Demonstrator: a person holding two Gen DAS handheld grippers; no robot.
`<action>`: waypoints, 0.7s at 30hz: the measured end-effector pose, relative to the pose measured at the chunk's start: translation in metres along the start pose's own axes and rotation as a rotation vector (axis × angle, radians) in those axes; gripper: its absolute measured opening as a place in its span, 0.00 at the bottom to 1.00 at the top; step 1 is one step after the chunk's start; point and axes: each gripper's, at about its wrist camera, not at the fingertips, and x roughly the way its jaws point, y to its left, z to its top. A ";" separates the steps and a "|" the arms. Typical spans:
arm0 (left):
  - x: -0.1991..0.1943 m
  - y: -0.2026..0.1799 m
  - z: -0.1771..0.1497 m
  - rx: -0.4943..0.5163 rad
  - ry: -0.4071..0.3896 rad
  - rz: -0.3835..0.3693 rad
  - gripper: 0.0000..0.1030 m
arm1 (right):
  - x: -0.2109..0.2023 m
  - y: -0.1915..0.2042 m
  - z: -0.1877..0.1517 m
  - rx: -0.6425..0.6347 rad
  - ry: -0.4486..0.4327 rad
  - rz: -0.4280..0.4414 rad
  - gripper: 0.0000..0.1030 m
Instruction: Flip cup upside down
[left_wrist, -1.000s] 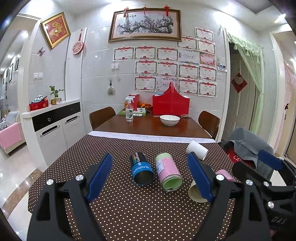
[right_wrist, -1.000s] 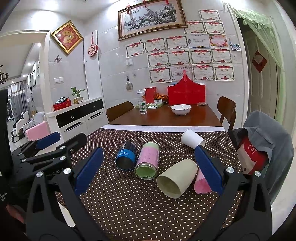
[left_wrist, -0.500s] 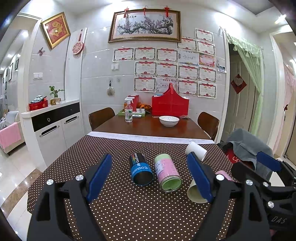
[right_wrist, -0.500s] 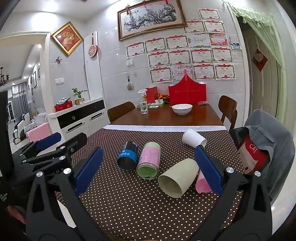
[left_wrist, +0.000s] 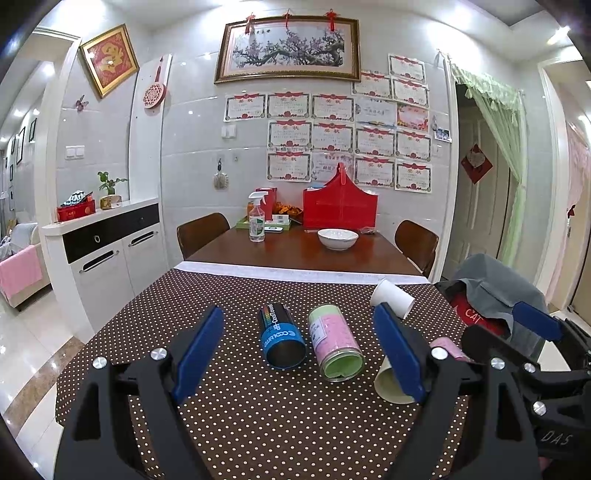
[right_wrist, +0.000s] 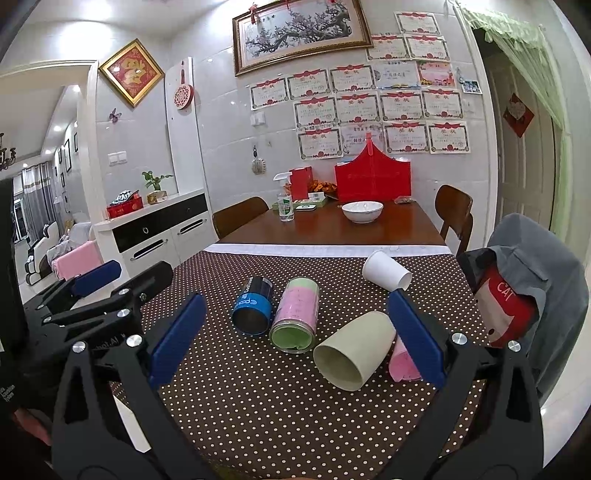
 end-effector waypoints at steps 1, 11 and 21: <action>0.000 0.000 -0.001 0.001 -0.001 0.000 0.80 | 0.000 0.000 0.000 -0.002 -0.001 -0.001 0.94; -0.001 0.002 -0.002 0.000 0.004 0.007 0.80 | 0.000 -0.001 -0.001 0.006 0.012 0.009 0.94; -0.002 0.005 0.000 -0.009 -0.010 0.010 0.80 | 0.000 -0.001 0.002 0.001 0.013 0.012 0.94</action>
